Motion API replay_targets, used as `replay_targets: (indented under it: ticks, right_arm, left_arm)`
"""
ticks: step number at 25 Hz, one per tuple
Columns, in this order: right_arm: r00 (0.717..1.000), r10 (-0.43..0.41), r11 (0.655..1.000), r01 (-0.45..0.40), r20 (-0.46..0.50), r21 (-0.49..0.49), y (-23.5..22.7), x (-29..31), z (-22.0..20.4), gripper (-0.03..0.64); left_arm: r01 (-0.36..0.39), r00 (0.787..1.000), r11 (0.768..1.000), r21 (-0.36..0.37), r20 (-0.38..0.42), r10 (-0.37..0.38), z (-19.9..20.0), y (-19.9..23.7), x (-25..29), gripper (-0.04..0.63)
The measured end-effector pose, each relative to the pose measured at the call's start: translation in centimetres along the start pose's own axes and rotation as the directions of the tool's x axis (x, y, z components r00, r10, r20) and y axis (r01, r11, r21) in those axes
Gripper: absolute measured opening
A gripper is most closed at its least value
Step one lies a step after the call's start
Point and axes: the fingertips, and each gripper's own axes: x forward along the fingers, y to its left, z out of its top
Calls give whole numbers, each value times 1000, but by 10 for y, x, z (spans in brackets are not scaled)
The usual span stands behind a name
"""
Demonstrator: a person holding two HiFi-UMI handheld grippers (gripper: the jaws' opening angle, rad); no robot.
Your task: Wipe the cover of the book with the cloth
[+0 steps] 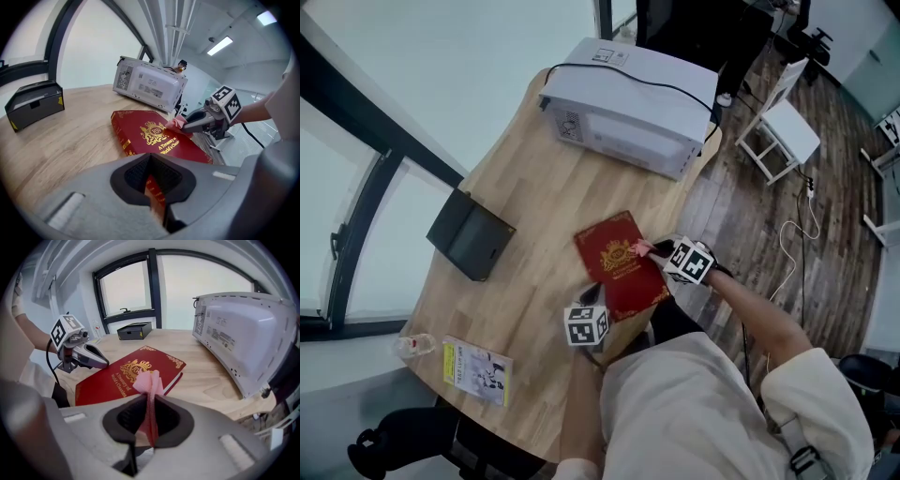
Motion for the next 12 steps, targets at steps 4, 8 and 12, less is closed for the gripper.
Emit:
replay_targets:
  ticks: [4,8,12]
  right_arm:
    - [1000,-30,999,30,-6,-34,-23,15,20,40]
    - [998,-59,998,59,9,-5,-52,27,43,40]
    - [995,-96,995,96,-12,17,-77,41,59,40]
  left_arm:
    - [-9,1000,1000,-2,12,10,1,2,1,8]
    - [-33,999,999,-9,20,33,1,3,2,8]
    - [-47,999,999,-20,13,47,-1,2,-1,8]
